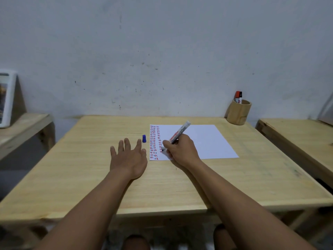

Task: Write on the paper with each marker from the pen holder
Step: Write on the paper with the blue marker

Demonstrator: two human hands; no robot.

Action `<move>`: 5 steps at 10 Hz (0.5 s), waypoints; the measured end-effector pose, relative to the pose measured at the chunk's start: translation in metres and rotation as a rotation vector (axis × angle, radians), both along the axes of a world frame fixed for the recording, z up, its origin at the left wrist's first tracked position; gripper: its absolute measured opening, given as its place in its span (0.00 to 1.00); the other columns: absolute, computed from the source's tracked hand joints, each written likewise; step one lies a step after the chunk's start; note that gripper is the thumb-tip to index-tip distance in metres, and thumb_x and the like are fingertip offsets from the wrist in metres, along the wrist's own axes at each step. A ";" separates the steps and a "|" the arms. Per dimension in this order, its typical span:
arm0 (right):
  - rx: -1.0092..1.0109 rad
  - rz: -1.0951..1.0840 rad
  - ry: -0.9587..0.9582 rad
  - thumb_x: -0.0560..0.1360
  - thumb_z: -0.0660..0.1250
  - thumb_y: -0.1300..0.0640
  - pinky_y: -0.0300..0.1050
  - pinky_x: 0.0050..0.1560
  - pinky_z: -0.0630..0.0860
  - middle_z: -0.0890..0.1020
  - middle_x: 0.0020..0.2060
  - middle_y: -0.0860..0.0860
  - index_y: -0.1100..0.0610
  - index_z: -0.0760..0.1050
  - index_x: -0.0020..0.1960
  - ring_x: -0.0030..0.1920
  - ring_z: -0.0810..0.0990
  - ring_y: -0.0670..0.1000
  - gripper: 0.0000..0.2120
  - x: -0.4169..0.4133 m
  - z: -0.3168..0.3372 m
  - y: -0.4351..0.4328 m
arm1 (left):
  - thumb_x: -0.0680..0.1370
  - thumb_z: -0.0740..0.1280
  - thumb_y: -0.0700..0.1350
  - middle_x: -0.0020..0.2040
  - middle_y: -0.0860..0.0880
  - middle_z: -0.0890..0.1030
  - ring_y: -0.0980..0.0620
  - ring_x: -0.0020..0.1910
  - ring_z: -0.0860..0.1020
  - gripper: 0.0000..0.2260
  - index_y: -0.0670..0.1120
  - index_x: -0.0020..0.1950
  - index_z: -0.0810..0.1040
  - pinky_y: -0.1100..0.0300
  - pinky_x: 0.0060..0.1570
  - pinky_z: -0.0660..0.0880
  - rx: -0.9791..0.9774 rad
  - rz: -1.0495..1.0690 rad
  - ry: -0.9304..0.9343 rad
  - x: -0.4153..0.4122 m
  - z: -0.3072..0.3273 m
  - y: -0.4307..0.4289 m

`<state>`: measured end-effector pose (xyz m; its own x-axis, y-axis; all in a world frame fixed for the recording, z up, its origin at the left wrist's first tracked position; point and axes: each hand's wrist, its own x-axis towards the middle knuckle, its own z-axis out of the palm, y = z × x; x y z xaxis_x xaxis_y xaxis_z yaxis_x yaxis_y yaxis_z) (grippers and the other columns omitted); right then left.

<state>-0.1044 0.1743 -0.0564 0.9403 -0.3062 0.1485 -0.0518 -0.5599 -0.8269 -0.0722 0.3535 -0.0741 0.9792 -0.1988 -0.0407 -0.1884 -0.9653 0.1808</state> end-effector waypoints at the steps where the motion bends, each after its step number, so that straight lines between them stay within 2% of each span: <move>1: -0.013 0.009 0.012 0.75 0.68 0.56 0.34 0.27 0.70 0.82 0.26 0.48 0.57 0.75 0.33 0.23 0.76 0.40 0.13 0.000 0.001 -0.001 | 0.84 0.42 0.55 0.82 0.41 0.43 0.42 0.81 0.40 0.26 0.54 0.82 0.44 0.39 0.77 0.39 -0.007 0.001 0.009 -0.001 0.000 0.000; 3: 0.057 -0.041 0.001 0.75 0.68 0.55 0.44 0.34 0.76 0.84 0.30 0.49 0.61 0.78 0.37 0.30 0.81 0.47 0.11 0.001 0.001 -0.003 | 0.84 0.44 0.55 0.83 0.41 0.45 0.42 0.81 0.42 0.26 0.54 0.83 0.46 0.40 0.77 0.40 -0.043 0.017 0.014 0.000 0.000 0.000; 4: 0.152 -0.069 -0.021 0.75 0.68 0.55 0.45 0.36 0.77 0.84 0.29 0.48 0.62 0.81 0.39 0.30 0.81 0.46 0.11 0.001 0.001 -0.006 | 0.83 0.47 0.53 0.81 0.41 0.58 0.41 0.80 0.53 0.25 0.51 0.81 0.55 0.39 0.76 0.48 -0.114 0.060 -0.043 0.002 0.002 -0.003; 5: 0.236 -0.081 -0.032 0.74 0.69 0.53 0.43 0.35 0.75 0.82 0.27 0.46 0.62 0.82 0.41 0.28 0.79 0.44 0.12 0.003 0.000 -0.008 | 0.82 0.52 0.53 0.68 0.44 0.76 0.40 0.69 0.71 0.23 0.49 0.77 0.63 0.42 0.67 0.65 -0.280 0.125 -0.179 0.008 0.012 -0.007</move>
